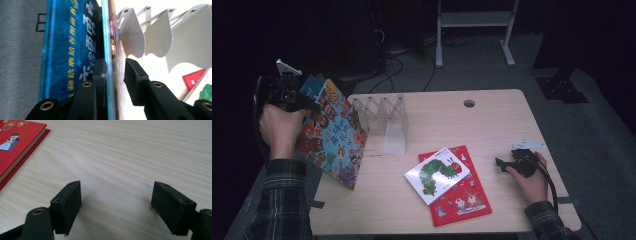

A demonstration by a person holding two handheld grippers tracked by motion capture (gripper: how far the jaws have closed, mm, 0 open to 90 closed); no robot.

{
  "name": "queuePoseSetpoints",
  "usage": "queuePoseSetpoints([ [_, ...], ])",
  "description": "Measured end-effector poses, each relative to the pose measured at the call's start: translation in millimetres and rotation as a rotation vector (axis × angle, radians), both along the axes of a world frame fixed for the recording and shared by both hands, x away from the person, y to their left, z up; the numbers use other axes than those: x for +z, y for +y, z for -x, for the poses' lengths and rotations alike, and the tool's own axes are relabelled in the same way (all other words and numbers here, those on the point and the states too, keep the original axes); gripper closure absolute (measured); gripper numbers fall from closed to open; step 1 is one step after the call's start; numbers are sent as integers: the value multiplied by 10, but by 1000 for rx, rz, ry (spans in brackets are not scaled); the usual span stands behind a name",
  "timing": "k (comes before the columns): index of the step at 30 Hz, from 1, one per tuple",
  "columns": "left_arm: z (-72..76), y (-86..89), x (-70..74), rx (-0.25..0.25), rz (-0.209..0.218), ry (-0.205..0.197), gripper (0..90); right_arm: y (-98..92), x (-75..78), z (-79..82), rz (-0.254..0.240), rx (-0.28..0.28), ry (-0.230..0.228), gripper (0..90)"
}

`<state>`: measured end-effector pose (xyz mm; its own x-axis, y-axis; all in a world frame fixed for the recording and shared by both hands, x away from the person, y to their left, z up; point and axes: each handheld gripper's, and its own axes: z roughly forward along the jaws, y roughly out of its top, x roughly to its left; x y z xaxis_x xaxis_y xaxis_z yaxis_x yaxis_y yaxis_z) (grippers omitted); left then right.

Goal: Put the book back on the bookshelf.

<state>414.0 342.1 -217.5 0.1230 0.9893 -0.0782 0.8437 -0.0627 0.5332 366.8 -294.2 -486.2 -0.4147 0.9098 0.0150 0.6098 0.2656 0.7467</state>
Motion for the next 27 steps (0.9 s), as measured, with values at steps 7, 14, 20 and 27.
queuePoseSetpoints([
  [7,50,-7,96,-24,19,-44,697,0,1,0,0,0,1,233],
  [14,10,-105,51,-78,58,-8,836,0,1,1,0,0,1,234],
  [20,-15,-219,-23,-146,82,14,898,0,0,1,0,0,1,233],
  [27,-11,-358,-188,-207,101,36,895,1,1,1,-2,-2,1,233],
])
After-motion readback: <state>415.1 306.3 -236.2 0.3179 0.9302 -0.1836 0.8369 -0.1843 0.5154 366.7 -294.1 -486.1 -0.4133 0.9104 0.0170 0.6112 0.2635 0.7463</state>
